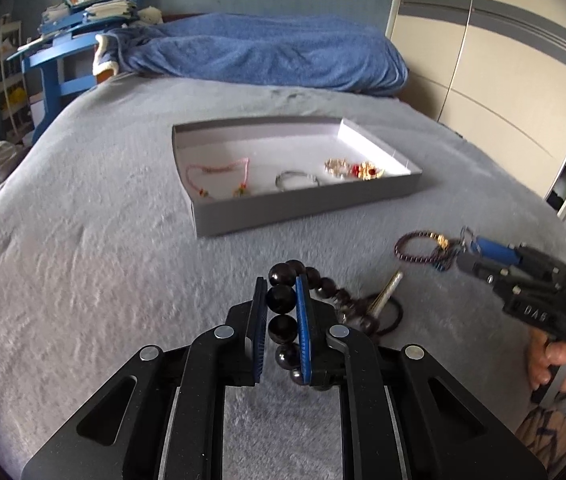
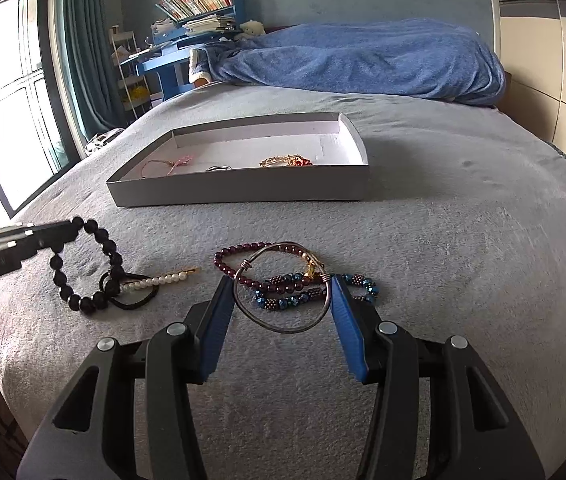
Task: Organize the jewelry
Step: 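Lower the left tool onto the black bead bracelet and close it, then carry the black bead bracelet into the tray with the left tool while the right tool follows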
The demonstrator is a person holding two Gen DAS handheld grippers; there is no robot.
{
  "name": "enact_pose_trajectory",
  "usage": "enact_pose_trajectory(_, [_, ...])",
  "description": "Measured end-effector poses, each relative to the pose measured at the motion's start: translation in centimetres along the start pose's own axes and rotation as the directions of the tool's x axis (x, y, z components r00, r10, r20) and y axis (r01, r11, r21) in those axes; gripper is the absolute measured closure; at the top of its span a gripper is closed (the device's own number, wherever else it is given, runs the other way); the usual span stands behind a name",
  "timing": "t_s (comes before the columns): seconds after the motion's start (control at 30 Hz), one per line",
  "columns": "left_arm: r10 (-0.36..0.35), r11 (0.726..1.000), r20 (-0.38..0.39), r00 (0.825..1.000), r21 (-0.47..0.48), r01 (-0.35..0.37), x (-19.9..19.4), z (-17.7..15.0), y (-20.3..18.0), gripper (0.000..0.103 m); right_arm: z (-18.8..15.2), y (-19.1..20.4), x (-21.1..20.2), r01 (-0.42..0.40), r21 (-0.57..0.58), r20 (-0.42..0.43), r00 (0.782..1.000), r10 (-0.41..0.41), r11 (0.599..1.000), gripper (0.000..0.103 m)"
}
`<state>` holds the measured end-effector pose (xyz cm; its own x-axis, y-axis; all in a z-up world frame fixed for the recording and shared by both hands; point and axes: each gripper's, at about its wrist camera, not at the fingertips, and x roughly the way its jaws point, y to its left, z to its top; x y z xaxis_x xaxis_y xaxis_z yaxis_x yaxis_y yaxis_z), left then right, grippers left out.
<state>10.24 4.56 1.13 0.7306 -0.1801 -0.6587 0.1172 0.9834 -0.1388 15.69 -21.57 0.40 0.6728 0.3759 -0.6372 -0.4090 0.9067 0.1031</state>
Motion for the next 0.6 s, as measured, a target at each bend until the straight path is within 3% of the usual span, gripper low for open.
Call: enact_pose_trajectory(0.6, [-0.019, 1.000, 0.100, 0.995, 0.014, 0.017, -2.1, 5.6, 0.3, 0.088, 1.4, 0.2, -0.1, -0.014, -0.008, 0.009, 1.000, 0.014, 1.000, 0.054])
